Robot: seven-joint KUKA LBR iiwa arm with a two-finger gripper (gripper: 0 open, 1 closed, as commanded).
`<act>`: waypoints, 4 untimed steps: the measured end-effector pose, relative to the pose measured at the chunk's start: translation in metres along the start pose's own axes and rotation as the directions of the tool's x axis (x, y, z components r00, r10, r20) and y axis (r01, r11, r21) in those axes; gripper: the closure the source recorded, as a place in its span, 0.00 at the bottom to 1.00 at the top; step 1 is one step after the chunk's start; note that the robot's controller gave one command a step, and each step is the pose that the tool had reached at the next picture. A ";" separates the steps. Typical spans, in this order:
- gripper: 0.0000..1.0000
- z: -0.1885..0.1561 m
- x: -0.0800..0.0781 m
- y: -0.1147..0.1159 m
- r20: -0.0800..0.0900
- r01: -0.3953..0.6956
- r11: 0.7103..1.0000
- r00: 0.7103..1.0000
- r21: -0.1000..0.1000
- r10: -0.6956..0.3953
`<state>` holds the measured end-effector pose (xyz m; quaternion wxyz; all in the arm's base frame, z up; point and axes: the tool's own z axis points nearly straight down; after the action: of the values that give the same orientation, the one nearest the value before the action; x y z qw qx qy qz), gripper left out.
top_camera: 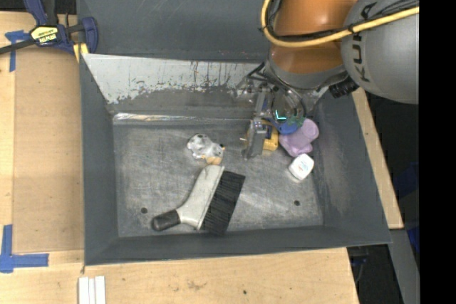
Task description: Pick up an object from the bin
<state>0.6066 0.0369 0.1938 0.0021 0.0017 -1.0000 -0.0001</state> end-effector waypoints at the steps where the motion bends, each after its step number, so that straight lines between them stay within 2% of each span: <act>1: 0.00 -0.005 -0.002 0.000 0.008 -0.001 1.000 1.000 0.000 0.001; 2: 0.00 0.019 0.030 0.028 0.013 0.147 0.989 0.989 0.003 -0.147; 3: 0.00 0.059 0.042 0.052 0.006 0.541 0.841 0.841 0.004 -0.541; 4: 0.00 0.041 0.076 0.069 0.003 0.642 0.767 0.767 0.003 -0.642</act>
Offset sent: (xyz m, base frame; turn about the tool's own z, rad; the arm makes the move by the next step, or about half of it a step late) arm -0.0562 0.0530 -0.0396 -0.2622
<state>0.5299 0.1059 0.1534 0.0002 0.3432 -0.9393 0.0000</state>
